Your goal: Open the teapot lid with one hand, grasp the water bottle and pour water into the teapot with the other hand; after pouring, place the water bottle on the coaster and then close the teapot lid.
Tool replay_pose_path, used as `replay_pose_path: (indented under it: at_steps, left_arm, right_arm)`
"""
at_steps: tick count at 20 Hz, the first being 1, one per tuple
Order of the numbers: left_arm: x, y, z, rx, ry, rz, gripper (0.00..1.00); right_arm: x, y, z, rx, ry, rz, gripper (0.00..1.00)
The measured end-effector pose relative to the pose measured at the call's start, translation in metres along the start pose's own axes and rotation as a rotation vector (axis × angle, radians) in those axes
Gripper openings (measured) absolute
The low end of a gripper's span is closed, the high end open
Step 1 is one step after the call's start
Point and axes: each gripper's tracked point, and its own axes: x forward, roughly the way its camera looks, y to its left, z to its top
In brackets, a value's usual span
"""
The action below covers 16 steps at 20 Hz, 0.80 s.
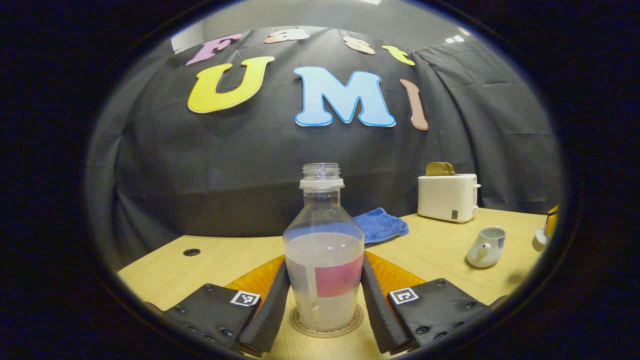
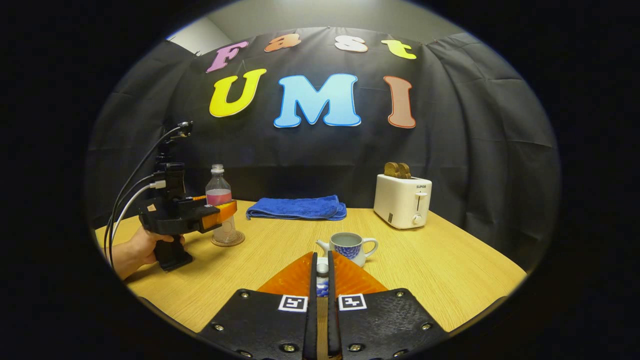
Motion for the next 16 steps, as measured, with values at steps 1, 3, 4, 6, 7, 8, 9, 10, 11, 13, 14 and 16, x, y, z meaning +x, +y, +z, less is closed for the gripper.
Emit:
replay_pose_path:
  at_steps: [1, 3, 4, 6, 7, 8, 9, 10, 11, 13, 14, 16]
  left_arm:
    - [0.002, 0.001, 0.002, 0.0, -0.008, 0.004, 0.85]
    - [0.003, 0.0, 0.0, 0.002, -0.006, 0.005, 0.85]
    - [0.003, 0.0, 0.0, 0.002, -0.006, 0.007, 0.85]
    - [0.002, 0.002, 0.0, -0.009, -0.006, 0.012, 0.85]
    - [0.0, 0.004, 0.001, -0.017, -0.008, 0.019, 0.88]
    - [-0.002, 0.003, 0.001, -0.027, -0.006, 0.012, 0.92]
    - [-0.006, 0.003, 0.007, -0.037, -0.008, 0.01, 0.95]
    - [-0.005, 0.006, 0.003, -0.041, -0.009, 0.018, 1.0]
    - [-0.006, 0.007, 0.003, -0.046, -0.004, 0.024, 1.0]
    - [-0.01, 0.012, -0.001, -0.047, 0.012, 0.042, 1.0]
    - [-0.013, 0.013, -0.002, -0.048, 0.021, 0.051, 1.0]
    - [-0.019, 0.011, -0.001, -0.055, 0.029, 0.052, 1.0]
  right_arm:
    - [0.0, 0.001, 0.0, 0.001, 0.003, 0.004, 0.08]
    - [-0.002, 0.003, 0.0, -0.001, 0.004, 0.006, 0.08]
    - [-0.003, 0.003, 0.001, -0.003, 0.003, 0.006, 0.08]
    - [-0.004, 0.004, 0.001, -0.005, 0.0, 0.007, 0.08]
    - [-0.004, 0.004, 0.002, -0.005, -0.002, 0.006, 0.08]
    - [-0.004, 0.004, 0.002, -0.006, -0.002, 0.006, 0.08]
    - [-0.005, 0.004, 0.001, -0.006, -0.002, 0.007, 0.08]
    - [-0.005, 0.004, 0.002, -0.005, -0.002, 0.007, 0.08]
    - [-0.006, 0.004, 0.003, -0.005, -0.002, 0.008, 0.08]
    - [-0.008, 0.005, 0.003, -0.004, -0.005, 0.009, 0.08]
    - [-0.009, 0.004, 0.003, -0.003, -0.007, 0.008, 0.08]
    - [-0.012, 0.005, 0.004, -0.003, -0.011, 0.007, 0.08]
